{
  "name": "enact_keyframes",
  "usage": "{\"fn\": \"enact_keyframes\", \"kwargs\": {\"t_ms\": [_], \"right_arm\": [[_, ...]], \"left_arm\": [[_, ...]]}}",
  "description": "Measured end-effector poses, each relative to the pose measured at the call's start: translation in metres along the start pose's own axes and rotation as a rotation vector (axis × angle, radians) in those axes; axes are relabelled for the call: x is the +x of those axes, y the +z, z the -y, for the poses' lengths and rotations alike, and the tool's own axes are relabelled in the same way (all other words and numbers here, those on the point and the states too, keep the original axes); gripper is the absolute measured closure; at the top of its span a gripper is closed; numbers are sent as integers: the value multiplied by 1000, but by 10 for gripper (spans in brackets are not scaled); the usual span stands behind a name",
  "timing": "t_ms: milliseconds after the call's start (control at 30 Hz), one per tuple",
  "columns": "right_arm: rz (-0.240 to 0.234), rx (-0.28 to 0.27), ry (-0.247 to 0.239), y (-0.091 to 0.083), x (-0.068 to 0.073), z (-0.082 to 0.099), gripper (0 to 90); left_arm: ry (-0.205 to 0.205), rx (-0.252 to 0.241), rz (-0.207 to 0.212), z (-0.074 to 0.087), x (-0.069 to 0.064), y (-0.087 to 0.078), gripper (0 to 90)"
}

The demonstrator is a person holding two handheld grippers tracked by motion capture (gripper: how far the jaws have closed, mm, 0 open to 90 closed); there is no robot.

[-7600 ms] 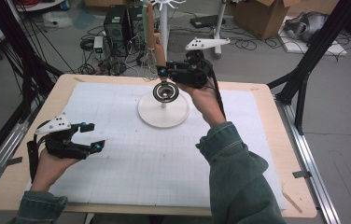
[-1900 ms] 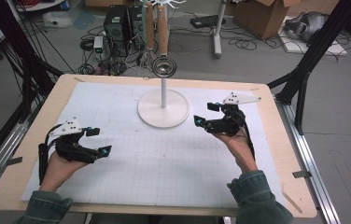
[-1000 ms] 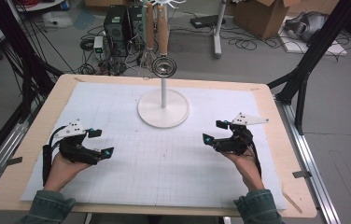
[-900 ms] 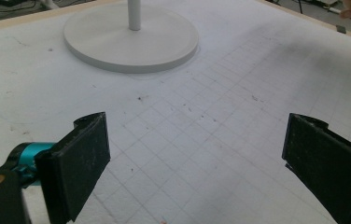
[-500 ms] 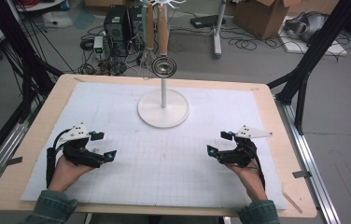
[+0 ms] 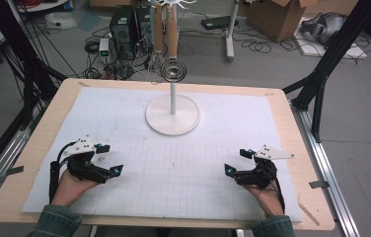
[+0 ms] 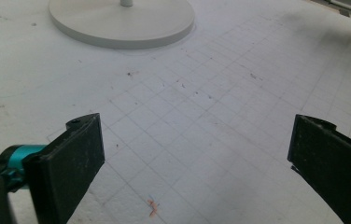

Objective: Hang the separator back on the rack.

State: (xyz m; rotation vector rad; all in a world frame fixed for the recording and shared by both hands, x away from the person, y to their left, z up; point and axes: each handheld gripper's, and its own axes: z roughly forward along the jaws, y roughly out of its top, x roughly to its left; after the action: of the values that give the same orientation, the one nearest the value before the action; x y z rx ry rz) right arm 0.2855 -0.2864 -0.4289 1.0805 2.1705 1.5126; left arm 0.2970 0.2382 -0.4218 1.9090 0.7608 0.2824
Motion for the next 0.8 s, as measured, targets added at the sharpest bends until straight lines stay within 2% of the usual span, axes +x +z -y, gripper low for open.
{"fn": "enact_keyframes", "kwargs": {"t_ms": [33, 300, 500, 567, 800], "right_arm": [[15, -9, -8, -1, 0, 2, 90], [28, -27, 4, -14, 4, 15, 90], [48, -28, 0, -21, 7, 24, 90], [51, -32, 12, -23, 7, 28, 90], [84, -32, 0, -31, 12, 34, 91]], "left_arm": [[2, -1, 1, 1, 0, 0, 36], [-10, -2, -6, 7, -2, -3, 36], [-15, 4, -11, 12, -3, -3, 36], [-11, 9, -13, 14, -3, -3, 36], [-19, -5, -25, 17, -3, -7, 35]]}}
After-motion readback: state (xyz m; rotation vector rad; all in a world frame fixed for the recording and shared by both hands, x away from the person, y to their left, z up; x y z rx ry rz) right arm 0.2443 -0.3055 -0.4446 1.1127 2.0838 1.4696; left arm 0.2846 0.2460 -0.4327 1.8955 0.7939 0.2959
